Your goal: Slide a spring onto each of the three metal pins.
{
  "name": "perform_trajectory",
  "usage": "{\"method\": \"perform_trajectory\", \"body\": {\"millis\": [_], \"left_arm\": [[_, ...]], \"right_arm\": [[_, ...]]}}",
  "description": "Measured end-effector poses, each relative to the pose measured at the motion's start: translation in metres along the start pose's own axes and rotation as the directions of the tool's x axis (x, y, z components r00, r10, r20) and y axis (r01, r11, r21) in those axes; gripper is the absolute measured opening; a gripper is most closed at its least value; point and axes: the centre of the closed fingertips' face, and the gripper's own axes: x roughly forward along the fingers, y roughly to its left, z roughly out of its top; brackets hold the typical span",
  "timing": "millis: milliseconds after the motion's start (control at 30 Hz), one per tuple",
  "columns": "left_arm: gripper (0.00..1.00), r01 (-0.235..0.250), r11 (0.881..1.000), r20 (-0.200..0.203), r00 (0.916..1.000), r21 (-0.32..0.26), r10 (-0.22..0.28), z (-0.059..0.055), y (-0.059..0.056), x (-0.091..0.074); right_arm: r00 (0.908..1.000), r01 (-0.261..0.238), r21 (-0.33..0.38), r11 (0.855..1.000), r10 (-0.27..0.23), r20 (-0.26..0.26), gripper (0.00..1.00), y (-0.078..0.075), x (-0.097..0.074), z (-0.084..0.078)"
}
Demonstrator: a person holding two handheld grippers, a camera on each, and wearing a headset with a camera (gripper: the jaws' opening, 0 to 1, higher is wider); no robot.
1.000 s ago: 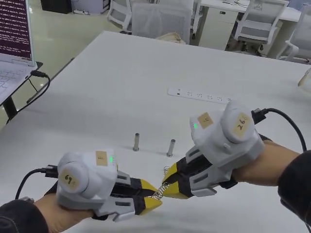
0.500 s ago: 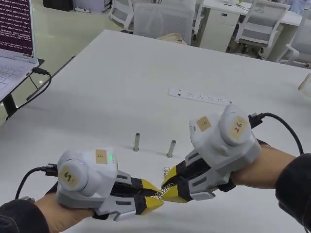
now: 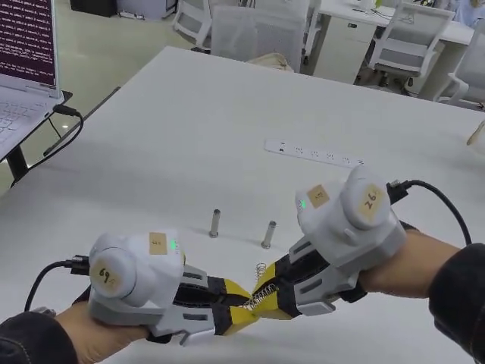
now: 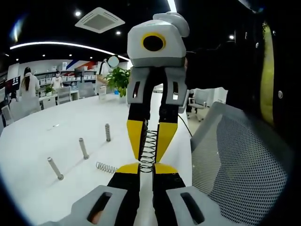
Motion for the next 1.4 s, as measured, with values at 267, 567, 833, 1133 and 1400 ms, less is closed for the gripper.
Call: {"method": "perform_trajectory", "body": {"millis": [267, 567, 833, 1133, 1400], "left_arm": [[0.02, 0.003, 1.000, 0.003, 1.0000, 0.013, -0.003, 0.000, -0.002, 0.001], [0.03, -0.013, 1.000, 0.005, 0.9999, 0.018, 0.013, 0.000, 0.001, 0.001], [0.10, -0.023, 1.000, 0.009, 0.9997, 0.005, 0.022, 0.000, 0.002, -0.001], [0.25, -0.056, 0.998, 0.013, 0.9983, -0.029, 0.056, -0.003, 0.008, -0.006], [0.44, -0.126, 0.989, 0.013, 0.9917, -0.070, 0.128, -0.007, 0.021, -0.015]], "right_arm": [[0.9999, 0.002, -0.005, 1.000, -0.002, -0.016, 0.08, 0.000, 0.000, -0.001], [0.9995, 0.010, -0.005, 1.000, -0.010, -0.029, 0.08, -0.002, -0.001, 0.001], [0.9990, 0.025, -0.002, 1.000, -0.025, -0.036, 0.08, -0.004, -0.003, -0.002], [0.9989, 0.032, 0.001, 0.999, -0.032, -0.035, 0.08, -0.006, -0.005, -0.003], [0.9985, 0.039, 0.003, 0.999, -0.039, -0.038, 0.08, -0.008, -0.006, -0.005]]}}
